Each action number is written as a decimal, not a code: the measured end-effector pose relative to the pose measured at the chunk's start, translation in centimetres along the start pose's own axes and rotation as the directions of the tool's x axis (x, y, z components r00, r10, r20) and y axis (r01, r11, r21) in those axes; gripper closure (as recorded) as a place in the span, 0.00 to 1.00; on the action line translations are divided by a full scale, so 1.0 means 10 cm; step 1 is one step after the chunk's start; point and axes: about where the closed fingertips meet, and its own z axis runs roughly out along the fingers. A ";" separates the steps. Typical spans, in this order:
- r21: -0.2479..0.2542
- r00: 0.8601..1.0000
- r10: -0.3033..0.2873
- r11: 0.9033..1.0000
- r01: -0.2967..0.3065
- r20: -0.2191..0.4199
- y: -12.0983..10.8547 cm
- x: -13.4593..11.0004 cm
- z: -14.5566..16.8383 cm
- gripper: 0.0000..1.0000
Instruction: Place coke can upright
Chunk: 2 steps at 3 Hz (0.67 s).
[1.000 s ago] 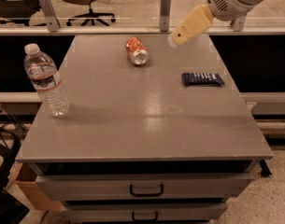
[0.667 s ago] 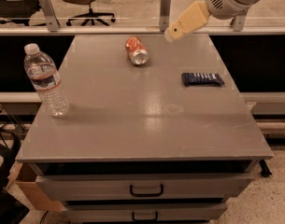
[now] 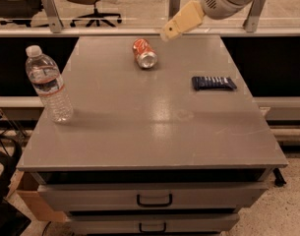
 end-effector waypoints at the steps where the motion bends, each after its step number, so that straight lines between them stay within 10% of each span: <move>1: -0.026 0.999 0.034 0.999 -0.034 0.011 0.06 -0.22 0.46 0.00; 2: -0.033 0.998 0.065 0.997 -0.065 -0.008 0.10 -0.36 0.84 0.00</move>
Offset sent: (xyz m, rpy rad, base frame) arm 0.1169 0.0677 -0.0528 0.0813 0.0690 -0.0502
